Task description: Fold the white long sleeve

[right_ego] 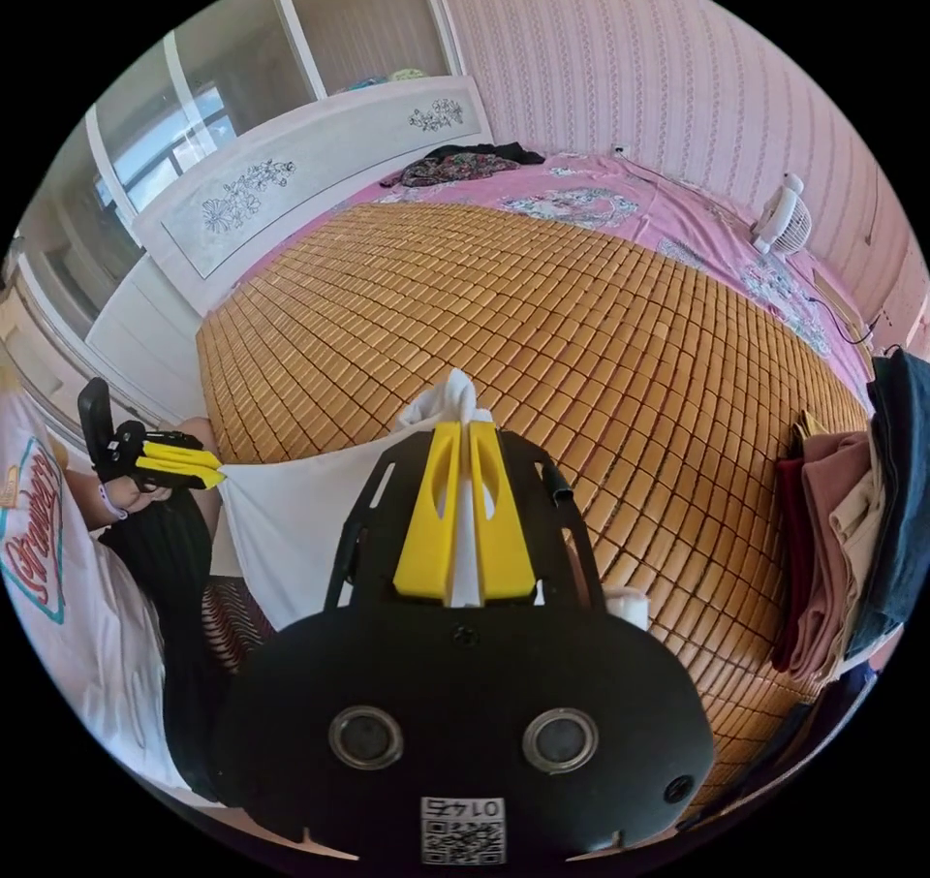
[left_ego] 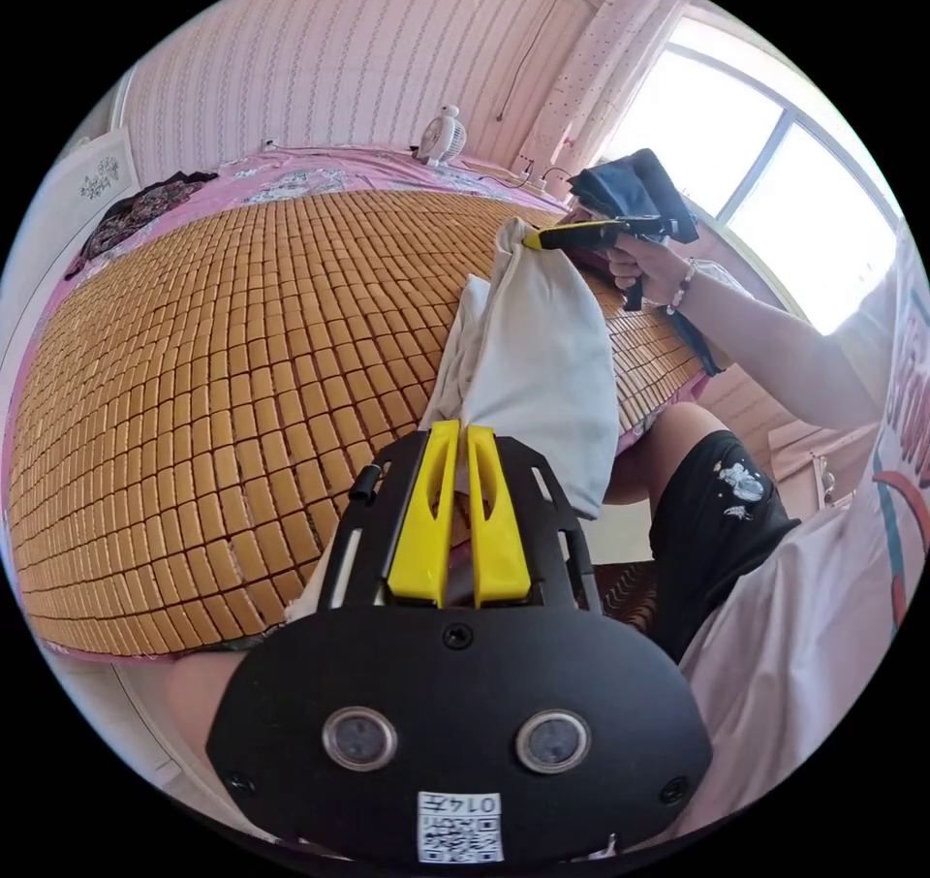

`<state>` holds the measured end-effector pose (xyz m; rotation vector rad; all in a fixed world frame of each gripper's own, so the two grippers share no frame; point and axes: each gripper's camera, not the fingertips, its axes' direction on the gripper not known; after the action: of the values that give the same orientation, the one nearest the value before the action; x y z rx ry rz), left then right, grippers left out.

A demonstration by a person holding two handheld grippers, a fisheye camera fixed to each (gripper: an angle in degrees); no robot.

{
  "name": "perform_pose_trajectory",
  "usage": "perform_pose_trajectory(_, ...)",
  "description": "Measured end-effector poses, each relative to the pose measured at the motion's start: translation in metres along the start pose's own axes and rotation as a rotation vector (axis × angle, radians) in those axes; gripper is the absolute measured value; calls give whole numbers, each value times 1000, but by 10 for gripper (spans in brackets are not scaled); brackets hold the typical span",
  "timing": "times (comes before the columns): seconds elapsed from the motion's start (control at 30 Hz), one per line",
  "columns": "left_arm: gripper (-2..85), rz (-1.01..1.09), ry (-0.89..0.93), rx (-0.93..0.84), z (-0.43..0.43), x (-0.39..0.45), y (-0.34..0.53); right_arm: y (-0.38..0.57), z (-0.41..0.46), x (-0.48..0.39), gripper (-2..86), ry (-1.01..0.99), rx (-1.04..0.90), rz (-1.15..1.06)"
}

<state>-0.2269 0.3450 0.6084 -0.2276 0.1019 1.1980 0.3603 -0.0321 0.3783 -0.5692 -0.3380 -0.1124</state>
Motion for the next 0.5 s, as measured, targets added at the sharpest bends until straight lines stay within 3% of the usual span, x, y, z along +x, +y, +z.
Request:
perform_pose_trajectory(0.2, 78, -131, -31, -96, 29, -32, 15, -21, 66, 22, 136, 24, -219, 50)
perform_pose_trajectory(0.4, 76, -98, -43, -96, 26, -33, 26, -24, 72, 22, 122, 2, -226, 33)
perform_pose_trajectory(0.5, 66, -96, -13, -95, 26, -37, 31, -24, 68, 20, 70, 35, -212, 15)
